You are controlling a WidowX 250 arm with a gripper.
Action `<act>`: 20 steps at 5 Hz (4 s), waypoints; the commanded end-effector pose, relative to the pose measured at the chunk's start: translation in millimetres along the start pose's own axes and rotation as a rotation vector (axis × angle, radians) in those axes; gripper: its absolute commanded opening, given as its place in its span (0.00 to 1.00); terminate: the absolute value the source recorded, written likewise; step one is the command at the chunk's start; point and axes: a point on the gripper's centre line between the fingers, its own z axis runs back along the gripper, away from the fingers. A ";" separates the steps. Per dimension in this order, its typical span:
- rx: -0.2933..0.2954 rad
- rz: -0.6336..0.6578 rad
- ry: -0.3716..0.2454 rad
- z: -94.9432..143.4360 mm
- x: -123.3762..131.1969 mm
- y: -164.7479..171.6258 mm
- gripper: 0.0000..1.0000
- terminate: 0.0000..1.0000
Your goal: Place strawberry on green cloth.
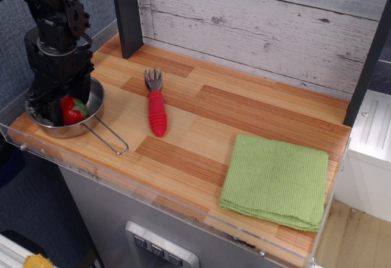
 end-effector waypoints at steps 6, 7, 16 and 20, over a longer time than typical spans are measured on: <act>-0.252 -0.077 -0.101 136.2 -11.0 -13.8 0.00 0.00; -0.310 -0.146 -0.108 163.9 -38.8 -24.0 0.00 0.00; -0.417 -0.820 -0.069 109.0 -255.1 -26.4 0.00 0.00; -0.374 -0.779 0.025 98.8 -252.2 -14.9 1.00 0.00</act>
